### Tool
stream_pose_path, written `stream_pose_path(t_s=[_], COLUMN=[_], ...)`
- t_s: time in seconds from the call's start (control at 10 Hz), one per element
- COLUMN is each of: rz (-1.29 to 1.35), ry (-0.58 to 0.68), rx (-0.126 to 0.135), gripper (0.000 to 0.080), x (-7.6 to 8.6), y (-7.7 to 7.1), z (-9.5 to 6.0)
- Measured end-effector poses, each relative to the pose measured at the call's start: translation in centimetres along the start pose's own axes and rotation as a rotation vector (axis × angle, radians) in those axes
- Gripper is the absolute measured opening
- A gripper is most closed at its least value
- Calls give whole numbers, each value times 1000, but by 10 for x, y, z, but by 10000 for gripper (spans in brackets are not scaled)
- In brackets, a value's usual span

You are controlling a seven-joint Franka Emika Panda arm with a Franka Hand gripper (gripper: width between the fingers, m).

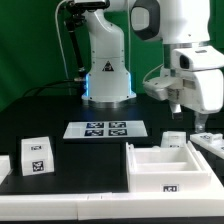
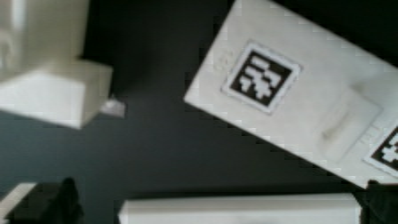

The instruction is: Assemble cabinet

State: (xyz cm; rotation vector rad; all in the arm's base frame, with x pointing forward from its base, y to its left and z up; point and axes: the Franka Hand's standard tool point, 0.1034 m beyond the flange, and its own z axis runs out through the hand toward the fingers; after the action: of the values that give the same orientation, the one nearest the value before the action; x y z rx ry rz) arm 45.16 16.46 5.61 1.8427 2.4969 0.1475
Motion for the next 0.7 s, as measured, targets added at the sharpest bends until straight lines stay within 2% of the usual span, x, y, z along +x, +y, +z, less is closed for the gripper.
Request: stream_pose_path(t_s=[0.1,0.3,0.5,0.6,0.7], rz=[-6,10,10,-4,-23], ry=[3,-1,0,6,17], rx=[15,15,16,19,22], gripper=[797,797,797,797,797], x=[12,5,6,12,24], y=[-7,-5,-6,-6,-3], z=[5,4,5,7,12])
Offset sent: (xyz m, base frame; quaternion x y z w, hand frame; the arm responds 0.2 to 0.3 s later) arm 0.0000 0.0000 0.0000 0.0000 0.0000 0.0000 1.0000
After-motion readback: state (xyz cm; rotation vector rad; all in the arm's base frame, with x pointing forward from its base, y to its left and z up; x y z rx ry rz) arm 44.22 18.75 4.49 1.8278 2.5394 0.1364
